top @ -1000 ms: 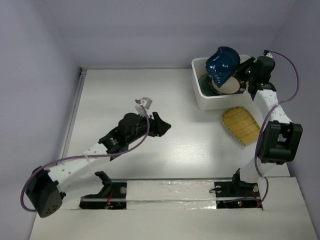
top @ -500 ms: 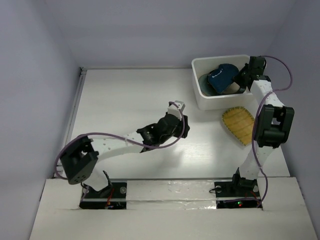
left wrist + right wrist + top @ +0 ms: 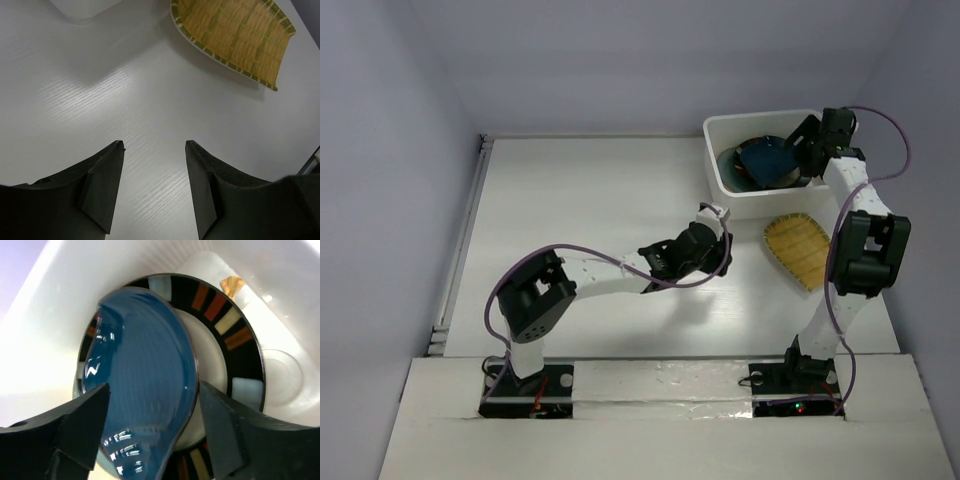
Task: Place the plates into the plastic bin on the countertop
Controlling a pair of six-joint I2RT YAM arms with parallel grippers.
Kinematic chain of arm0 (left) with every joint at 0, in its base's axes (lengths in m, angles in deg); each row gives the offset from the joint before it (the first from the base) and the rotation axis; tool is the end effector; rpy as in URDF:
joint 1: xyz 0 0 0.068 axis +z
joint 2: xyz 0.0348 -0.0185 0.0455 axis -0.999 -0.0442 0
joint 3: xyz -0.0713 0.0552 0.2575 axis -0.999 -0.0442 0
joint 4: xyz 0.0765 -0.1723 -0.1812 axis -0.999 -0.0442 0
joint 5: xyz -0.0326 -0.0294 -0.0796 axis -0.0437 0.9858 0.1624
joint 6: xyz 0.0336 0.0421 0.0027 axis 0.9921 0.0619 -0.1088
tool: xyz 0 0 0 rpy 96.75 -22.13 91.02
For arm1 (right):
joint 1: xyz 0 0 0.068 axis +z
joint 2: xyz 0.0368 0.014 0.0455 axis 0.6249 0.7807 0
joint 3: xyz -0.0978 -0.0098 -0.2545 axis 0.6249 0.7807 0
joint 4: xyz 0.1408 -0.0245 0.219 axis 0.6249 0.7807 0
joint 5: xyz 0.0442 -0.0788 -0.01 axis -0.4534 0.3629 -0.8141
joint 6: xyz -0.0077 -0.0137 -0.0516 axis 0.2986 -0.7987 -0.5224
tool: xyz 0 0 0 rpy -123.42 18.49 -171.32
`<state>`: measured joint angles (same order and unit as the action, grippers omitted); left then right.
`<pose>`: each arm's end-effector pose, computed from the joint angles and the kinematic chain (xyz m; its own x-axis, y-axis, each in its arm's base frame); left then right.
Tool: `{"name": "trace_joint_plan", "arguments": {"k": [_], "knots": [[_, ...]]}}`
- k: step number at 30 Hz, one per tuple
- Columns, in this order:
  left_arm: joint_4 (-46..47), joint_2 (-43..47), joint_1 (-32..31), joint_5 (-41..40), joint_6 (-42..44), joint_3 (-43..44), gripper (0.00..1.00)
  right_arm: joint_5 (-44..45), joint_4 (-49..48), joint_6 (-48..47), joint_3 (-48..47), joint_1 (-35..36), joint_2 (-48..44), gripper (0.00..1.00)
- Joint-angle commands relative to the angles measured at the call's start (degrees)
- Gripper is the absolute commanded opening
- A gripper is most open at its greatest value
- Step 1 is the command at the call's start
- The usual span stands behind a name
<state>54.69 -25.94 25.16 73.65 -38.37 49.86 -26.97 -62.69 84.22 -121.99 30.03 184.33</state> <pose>0.1990 -0.3656 0.2375 -0.4914 0.0238 -0.8706 0.6479 0.6780 -0.3472 0.4459 -0.0670 0.2896 -0.4010 0.6172 -0.6770 0.4262 0.7798 0.4585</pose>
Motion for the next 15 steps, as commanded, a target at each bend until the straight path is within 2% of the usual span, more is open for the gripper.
{"name": "trace_joint_plan", "arguments": {"k": [1, 6, 9, 10, 12, 13, 14, 15], "knots": [[1.06, -0.96, -0.36, 1.84, 0.62, 4.47, 0.49, 0.8, -3.9, -0.85, -0.25, 0.12, -8.76, 0.8], [0.27, -3.96, -0.36, 2.55, 0.01, 6.93, 0.5, -0.17, -5.58, -0.67, 2.74, 0.12, -14.47, 0.81], [-0.78, -6.85, -0.36, 3.25, -0.26, 9.74, 0.58, -1.31, -9.69, 0.29, 8.79, 0.12, -21.14, 0.76], [-1.31, -8.69, -0.36, 4.04, -0.43, 11.75, 0.6, -2.62, -12.84, 1.25, 13.33, 0.12, -25.77, 0.65], [-1.23, -10.55, -0.36, 5.27, -0.78, 13.35, 0.61, -4.38, -16.63, 2.4, 18.54, 0.12, -31.07, 0.52], [-1.31, -12.38, -0.36, 6.23, -1.04, 15.09, 0.61, -6.65, -18.39, 3.8, 21.35, 0.12, -33.88, 0.33], [-1.32, -13.36, -0.36, 6.59, -1.31, 15.98, 0.61, -7.89, -22.59, 4.6, 24.16, 0.12, -36.6, 0.27], [-1.49, -14.15, -0.36, 6.85, -1.57, 17.03, 0.61, -9.04, -23.85, 5.13, 29.06, 0.12, -41.76, 0.26]]}}
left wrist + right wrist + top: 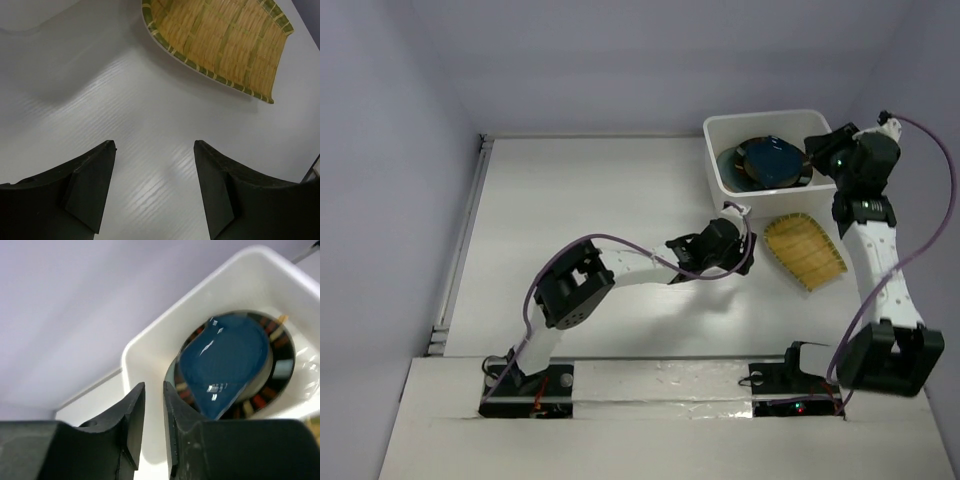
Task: Place the plates into the plastic bin on the countertop
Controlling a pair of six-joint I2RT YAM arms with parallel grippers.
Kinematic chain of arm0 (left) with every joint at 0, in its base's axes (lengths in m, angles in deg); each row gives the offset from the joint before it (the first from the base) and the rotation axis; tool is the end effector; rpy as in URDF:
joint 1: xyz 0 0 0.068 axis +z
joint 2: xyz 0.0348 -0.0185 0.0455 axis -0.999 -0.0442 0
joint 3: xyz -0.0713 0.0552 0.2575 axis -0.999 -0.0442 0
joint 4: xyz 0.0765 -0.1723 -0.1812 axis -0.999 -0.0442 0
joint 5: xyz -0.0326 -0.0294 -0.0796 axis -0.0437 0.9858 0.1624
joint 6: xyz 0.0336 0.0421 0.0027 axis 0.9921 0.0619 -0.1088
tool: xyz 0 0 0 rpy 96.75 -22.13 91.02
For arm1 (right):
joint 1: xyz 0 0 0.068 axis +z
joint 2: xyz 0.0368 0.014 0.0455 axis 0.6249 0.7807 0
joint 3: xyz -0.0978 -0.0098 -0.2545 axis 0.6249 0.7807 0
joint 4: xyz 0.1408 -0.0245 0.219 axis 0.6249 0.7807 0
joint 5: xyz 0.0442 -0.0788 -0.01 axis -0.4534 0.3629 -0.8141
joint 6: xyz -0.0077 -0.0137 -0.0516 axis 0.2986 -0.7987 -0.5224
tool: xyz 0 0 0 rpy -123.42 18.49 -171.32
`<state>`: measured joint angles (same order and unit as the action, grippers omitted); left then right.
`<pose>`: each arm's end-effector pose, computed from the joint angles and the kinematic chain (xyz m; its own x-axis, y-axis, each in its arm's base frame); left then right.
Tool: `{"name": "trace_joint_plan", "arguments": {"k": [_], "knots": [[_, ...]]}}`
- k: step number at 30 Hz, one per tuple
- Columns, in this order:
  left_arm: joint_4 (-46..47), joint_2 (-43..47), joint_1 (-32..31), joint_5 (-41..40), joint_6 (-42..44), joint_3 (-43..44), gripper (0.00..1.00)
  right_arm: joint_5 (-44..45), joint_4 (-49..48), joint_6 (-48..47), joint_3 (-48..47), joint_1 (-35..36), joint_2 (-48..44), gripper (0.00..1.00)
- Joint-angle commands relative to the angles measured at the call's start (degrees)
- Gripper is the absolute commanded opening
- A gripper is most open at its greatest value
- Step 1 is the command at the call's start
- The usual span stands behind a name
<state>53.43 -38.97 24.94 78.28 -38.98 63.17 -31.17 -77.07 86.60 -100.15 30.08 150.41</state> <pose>0.2212 -0.4178 0.2165 -0.5244 0.0585 -0.8495 0.6819 0.6263 -0.3778 0.3090 -0.0432 0.3966 -0.0867 0.6014 -0.7942 0.1354 0.7969 0.5887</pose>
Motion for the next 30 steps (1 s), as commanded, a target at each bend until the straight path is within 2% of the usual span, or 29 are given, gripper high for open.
{"name": "trace_joint_plan", "arguments": {"k": [1, 3, 10, 18, 26, 29, 30], "knots": [[-0.14, -2.87, -0.14, 2.75, -1.57, 5.65, 0.61, -6.85, -10.26, 3.88, 9.36, 0.08, -10.33, 0.25], [-0.57, -4.73, -0.14, 3.1, -2.1, 7.85, 0.62, -8.36, -11.94, 4.59, 15.15, 0.08, -17.43, 0.26], [-0.49, -14.83, -0.14, 2.75, -5.88, 19.0, 0.64, -13.54, -11.76, 7.31, 26.94, 0.08, -35.2, 0.46], [-3.64, -24.85, -0.14, -1.63, -14.92, 30.97, 0.64, -19.7, -7.55, 7.76, 30.48, 0.08, -46.02, 0.5], [-2.16, -27.5, -0.14, -5.77, -23.01, 31.42, 0.61, -22.95, -8.33, 8.81, 32.5, 0.08, -47.97, 0.5], [1.6, -26.8, -0.14, -5.34, -25.56, 27.92, 0.59, -23.13, -7.72, 8.11, 32.76, 0.08, -48.23, 0.5], [5.89, -26.19, -0.67, -5.33, -26.01, 25.99, 0.58, -23.31, -7.55, 7.94, 32.76, 0.08, -48.15, 0.5]]}}
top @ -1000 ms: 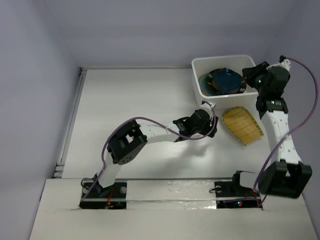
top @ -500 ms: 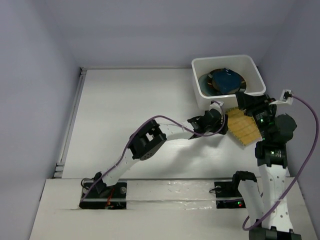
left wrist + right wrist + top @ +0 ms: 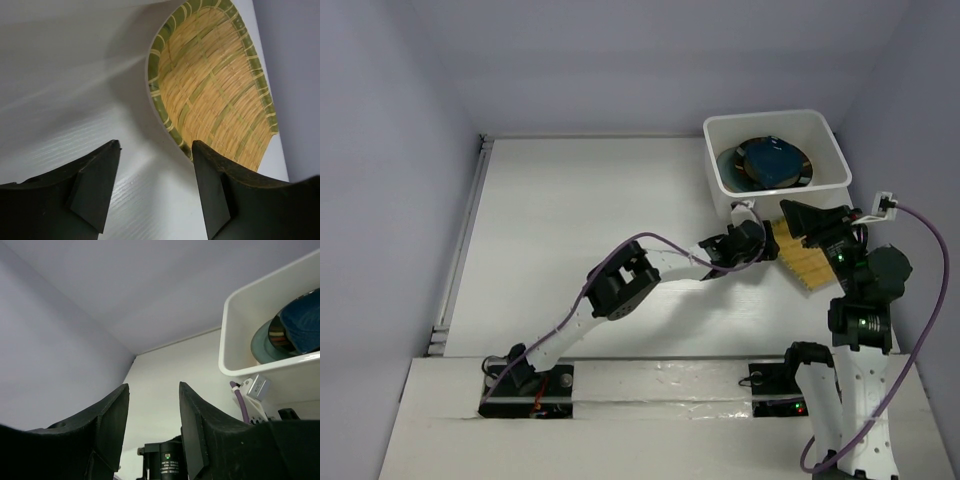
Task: Place the plates into the plastic bin on the countertop
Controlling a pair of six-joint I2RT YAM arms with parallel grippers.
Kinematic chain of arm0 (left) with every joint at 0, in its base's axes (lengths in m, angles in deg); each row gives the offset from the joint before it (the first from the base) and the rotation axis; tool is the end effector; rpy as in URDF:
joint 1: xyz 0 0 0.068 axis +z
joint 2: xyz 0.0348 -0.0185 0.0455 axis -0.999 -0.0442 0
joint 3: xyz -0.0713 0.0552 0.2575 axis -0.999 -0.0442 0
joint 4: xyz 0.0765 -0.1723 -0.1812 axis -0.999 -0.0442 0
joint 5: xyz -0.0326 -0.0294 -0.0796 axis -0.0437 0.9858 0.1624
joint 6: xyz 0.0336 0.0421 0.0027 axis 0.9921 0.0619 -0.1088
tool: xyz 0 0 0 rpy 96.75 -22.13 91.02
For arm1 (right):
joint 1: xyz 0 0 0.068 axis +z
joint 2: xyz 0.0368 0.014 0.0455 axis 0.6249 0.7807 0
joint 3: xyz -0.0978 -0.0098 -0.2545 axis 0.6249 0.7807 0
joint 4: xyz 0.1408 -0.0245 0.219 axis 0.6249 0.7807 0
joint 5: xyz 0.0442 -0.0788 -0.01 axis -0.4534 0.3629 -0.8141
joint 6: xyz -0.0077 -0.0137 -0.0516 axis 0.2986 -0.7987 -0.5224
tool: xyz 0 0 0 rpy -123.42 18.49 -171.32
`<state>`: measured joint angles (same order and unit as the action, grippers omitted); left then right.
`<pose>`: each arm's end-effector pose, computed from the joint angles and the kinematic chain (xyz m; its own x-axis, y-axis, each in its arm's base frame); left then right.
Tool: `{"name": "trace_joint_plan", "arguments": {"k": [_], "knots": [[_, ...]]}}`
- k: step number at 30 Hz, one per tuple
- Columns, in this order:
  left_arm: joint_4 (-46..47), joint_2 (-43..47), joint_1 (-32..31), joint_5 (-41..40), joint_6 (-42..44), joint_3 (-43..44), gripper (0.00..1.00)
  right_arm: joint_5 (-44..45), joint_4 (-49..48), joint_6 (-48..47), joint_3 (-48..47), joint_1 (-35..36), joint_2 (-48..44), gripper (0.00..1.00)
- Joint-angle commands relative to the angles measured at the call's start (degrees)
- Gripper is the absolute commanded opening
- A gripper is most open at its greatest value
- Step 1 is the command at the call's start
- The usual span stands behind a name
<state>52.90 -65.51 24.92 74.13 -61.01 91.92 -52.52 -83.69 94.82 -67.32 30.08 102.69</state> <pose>0.2684 -0.5035 0.1517 -0.7038 -0.2387 -0.6691 0.4184 0.6219 -0.6619 0.1202 -0.0019 0.3674 -0.0492 0.6352 -0.7708 -0.3668 0.7063 0.6054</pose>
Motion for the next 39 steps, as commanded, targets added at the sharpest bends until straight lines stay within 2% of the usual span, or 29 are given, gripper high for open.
{"name": "trace_joint_plan", "arguments": {"k": [1, 4, 10, 15, 18, 19, 24, 28, 31, 33, 34, 35, 37, 38, 39], "knots": [[8.63, 1.83, -0.65, -1.1, -4.41, -6.43, 0.58, -1.95, -0.75, -0.63, 0.02, 0.08, -0.52, 0.5], [11.55, 2.12, -0.65, -0.83, -6.0, -6.83, 0.58, -2.22, -0.57, -0.55, 0.55, 0.6, -0.52, 0.5], [4.17, -4.2, -0.65, 0.66, -6.7, 4.24, 0.59, -2.66, -1.1, 0.16, 0.99, 0.6, -0.87, 0.5], [4.7, -4.22, -0.65, -0.13, -7.67, 3.03, 0.52, -2.31, -0.22, -0.02, 0.38, 0.6, -1.49, 0.5], [4.7, -4.22, -0.65, -0.83, -7.93, 3.2, 0.42, -3.09, -1.09, 0.94, 0.2, 0.6, -1.58, 0.49], [4.52, -4.39, -0.65, -1.44, -8.11, 3.64, 0.35, -3.36, -1.36, 1.47, -0.24, 0.6, -1.75, 0.49], [3.81, -5.18, -0.65, -3.03, -9.25, 5.23, 0.23, -3.62, -0.13, 1.47, -1.65, 0.6, -2.98, 0.49], [6.18, -4.4, -0.65, -2.15, -10.04, 3.56, 0.0, -4.33, 0.83, 1.56, -2.35, 0.6, -3.77, 0.49], [9.7, -0.9, -0.65, -0.66, -9.34, -2.31, 0.0, -3.36, 3.72, -0.27, -2.96, 0.6, -4.56, 0.49], [15.29, 2.45, -0.65, -0.48, -8.9, -12.05, 0.0, -2.75, 6.19, -1.42, -3.58, 0.6, -4.83, 0.49], [17.33, 6.55, -0.65, -0.74, -8.73, -15.65, 0.0, -2.83, 6.55, -1.77, -3.41, 0.6, -5.0, 0.49], [19.44, 8.94, -0.65, -0.74, -8.64, -23.35, 0.0, -3.27, 6.9, -2.04, -3.23, 0.6, -5.09, 0.49], [26.03, 15.86, -0.65, -0.74, -8.37, -31.12, 0.0, -3.8, 7.43, -2.83, -2.18, 0.6, -5.35, 0.49], [28.05, 18.52, 0.05, -0.66, -7.94, -38.56, 0.0, -4.41, 7.86, -3.27, -1.57, 0.6, -5.36, 0.49], [31.9, 20.98, 0.05, -0.65, -7.33, -42.28, 0.0, -4.59, 8.13, -3.62, -1.12, 0.6, -5.27, 0.47]]}}
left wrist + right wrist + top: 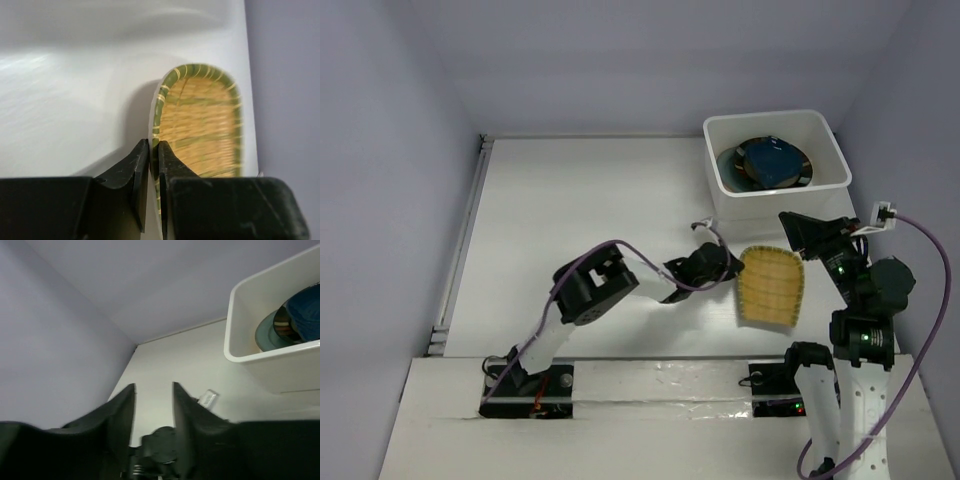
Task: Place the plates into the plastic bin on the countertop
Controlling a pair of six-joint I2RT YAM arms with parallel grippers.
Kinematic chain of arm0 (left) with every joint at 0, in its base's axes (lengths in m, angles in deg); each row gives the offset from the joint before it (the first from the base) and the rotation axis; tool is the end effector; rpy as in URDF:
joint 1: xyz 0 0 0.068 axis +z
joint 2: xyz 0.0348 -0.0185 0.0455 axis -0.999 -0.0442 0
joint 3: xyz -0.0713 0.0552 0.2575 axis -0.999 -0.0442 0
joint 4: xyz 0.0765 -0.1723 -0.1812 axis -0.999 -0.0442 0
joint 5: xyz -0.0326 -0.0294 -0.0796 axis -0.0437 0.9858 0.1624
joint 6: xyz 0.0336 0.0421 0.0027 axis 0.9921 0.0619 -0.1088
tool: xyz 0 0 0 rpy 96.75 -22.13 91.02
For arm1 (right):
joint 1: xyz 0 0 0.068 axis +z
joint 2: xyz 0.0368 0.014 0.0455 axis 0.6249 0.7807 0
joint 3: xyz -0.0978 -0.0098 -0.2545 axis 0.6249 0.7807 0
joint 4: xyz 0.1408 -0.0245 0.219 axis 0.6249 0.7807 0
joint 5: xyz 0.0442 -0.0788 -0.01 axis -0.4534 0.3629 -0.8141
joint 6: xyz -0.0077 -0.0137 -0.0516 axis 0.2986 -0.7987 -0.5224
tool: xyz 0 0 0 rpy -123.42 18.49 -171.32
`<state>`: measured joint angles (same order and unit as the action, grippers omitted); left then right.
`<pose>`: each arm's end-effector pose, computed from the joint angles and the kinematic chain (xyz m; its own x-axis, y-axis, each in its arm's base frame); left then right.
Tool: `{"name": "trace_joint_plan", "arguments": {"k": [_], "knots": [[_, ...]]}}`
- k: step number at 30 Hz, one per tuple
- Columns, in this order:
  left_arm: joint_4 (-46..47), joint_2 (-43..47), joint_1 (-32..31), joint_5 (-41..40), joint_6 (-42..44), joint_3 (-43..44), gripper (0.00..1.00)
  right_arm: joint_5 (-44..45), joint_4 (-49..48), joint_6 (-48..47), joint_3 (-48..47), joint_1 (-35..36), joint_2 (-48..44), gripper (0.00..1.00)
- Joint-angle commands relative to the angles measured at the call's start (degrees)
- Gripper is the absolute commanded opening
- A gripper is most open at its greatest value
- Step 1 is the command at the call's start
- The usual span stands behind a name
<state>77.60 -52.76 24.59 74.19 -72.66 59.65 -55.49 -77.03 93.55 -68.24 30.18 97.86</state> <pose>0.2293 -0.4345 0.1289 -0.7548 -0.3963 -0.5227 0.3041 0.4946 -0.8141 0.0988 0.0032 0.3680 -0.0868 0.6092 -0.7882 -0.3950 0.7053 0.5887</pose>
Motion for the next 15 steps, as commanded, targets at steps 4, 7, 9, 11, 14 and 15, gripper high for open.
{"name": "trace_joint_plan", "arguments": {"k": [4, 7, 9, 11, 14, 15], "knots": [[13.03, 22.13, 2.92, -0.72, 4.6, -25.85, 0.0, -3.02, 2.52, -3.94, 3.48, 1.02, -0.17, 0.08], [17.17, 29.94, 5.99, 1.21, 3.28, -36.76, 0.0, -3.64, 1.65, -3.5, 7.78, 1.02, -0.09, 0.0], [19.1, 33.91, 7.75, 2.61, 2.92, -43.0, 0.0, -3.38, 0.24, -3.06, 11.38, 2.51, 0.35, 0.0], [18.67, 40.32, 10.57, 3.49, 3.1, -47.39, 0.0, -1.89, -1.42, -2.18, 13.85, 4.78, 1.05, 0.22], [17.62, 48.94, 15.12, 4.81, 3.45, -51.88, 0.0, 2.4, -5.45, -0.95, 18.42, 9.26, 4.04, 0.64], [16.4, 50.87, 16.54, 5.43, 3.54, -52.68, 0.0, 3.99, -7.48, -0.51, 20.52, 13.28, 6.83, 0.7]]}}
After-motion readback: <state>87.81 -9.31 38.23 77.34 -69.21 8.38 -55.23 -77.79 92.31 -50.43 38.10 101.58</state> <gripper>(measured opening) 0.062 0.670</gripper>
